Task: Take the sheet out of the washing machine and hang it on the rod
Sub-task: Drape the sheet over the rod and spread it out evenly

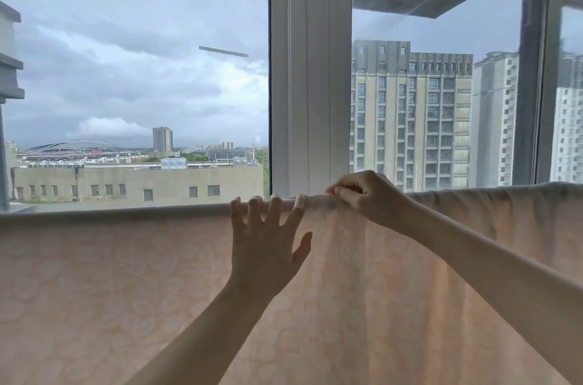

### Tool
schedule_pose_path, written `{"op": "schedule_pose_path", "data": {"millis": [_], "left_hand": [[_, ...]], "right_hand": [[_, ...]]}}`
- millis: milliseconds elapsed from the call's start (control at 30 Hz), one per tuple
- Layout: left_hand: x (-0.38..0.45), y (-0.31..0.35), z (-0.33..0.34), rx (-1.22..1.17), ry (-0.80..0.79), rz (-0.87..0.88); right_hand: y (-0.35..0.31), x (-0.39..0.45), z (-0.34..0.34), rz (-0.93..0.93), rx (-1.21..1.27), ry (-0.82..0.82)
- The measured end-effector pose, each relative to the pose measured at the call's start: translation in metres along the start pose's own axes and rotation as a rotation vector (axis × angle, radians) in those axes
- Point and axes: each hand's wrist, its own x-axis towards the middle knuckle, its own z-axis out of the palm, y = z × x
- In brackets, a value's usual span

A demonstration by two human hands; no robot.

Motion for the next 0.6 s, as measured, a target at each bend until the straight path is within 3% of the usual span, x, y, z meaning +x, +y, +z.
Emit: {"op": "schedule_pose_path", "data": {"millis": [233,400,600], "left_hand": [[-0.003,-0.007,0.004,0.003,0.044,0.011],[-0.004,-0.008,0.005,0.001,0.056,0.015],[-0.004,-0.010,0.004,0.005,0.057,0.041]], "right_hand": [[0.014,0.000,-0.022,0.005,-0.139,-0.151],[0.012,-0.003,-0.011,-0.004,-0.034,0.048],[0.022,-0.007,-0.021,0.004,-0.217,0.203]]}}
